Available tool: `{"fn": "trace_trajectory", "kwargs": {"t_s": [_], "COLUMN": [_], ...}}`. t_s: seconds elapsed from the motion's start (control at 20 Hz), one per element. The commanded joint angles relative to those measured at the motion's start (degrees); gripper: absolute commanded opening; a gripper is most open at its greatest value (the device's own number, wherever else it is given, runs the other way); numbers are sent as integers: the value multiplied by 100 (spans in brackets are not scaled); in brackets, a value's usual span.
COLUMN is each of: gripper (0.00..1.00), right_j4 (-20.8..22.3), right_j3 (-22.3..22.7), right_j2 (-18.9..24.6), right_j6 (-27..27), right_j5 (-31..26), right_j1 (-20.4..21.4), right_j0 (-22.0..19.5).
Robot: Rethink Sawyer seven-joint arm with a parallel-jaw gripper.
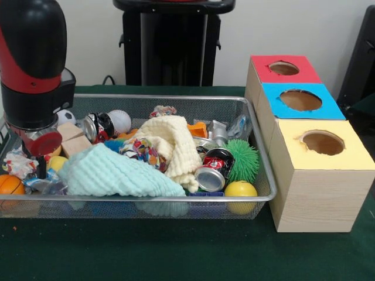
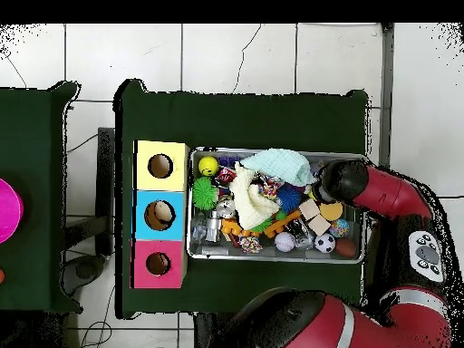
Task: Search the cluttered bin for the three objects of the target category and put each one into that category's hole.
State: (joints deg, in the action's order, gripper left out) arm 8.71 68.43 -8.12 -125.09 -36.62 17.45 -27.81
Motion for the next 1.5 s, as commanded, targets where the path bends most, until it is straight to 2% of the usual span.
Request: {"fn": "trace_trajectory", "kwargs": {"t_s": [0.05,0.15,0.2,1.05,1.2,1.4,1.45,1.5], "gripper": [100,100,100,100,100,100,0,0], "right_j4": [-446,-312,-286,-393,-351,-113,-29,70], "right_j3": [660,663,790,730,769,938,991,1024], "right_j2": [762,596,600,509,535,739,767,787], "right_j6": [-1147,-1061,-1086,-808,-730,-290,-204,-123], "right_j5": [663,689,946,751,802,1210,1382,1541], "right_j1": [-726,-645,-598,-629,-606,-564,-559,-549], "right_j0": [464,577,575,575,539,266,204,168]}}
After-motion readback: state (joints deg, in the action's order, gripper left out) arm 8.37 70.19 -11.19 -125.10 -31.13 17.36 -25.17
